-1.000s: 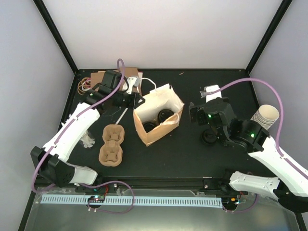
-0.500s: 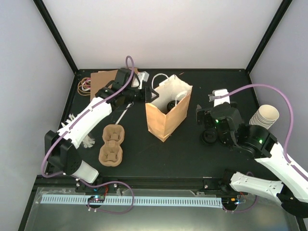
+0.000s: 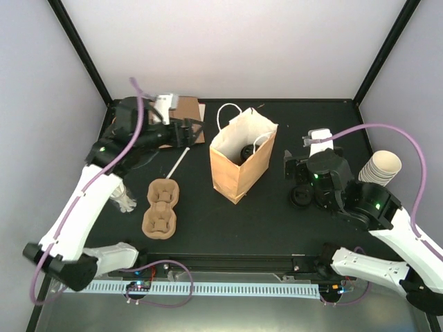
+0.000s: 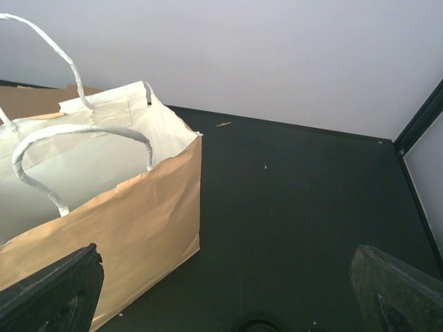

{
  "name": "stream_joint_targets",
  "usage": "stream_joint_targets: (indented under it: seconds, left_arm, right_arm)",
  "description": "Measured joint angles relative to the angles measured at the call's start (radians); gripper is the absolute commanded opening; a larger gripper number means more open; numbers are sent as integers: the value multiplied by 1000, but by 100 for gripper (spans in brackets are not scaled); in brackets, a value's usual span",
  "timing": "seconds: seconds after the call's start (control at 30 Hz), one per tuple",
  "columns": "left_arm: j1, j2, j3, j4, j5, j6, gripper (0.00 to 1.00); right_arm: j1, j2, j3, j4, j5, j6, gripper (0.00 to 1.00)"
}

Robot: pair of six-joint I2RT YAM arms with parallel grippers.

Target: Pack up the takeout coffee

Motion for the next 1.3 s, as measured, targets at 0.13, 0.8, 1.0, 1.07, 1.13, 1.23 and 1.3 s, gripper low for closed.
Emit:
stream_joint_targets:
  seconds: [0.13,0.8,1.0,1.07,1.13,1.23,1.3]
  left_arm:
    - [91,-97,-1,-65,-85,44,91]
    - [244,377,-181,-150,-213,176,76]
    - [245,503,-152,-144,-245,196,67]
    - [248,560,-117,-145,-254,201,66]
    - [252,610,-87,-144,-262,203,64]
    - [260,684,-46,-150,-274,203,63]
    - [264,718,-31,-153,-275,203,61]
  right_arm:
    - [-1,-30,-26,27,-2,-7,100]
    - [-2,-132,-159,157,-110,-24,100]
    - [-2,-204,-221,204,-161,-30,100]
    - [-2,-218,-228,216,-173,-40,100]
    - [-2,-224,-232,229,-179,-47,100]
    - [-2,-231,-245,252,-190,-58,100]
    - [-2,-232,-250,261,-196,-67,100]
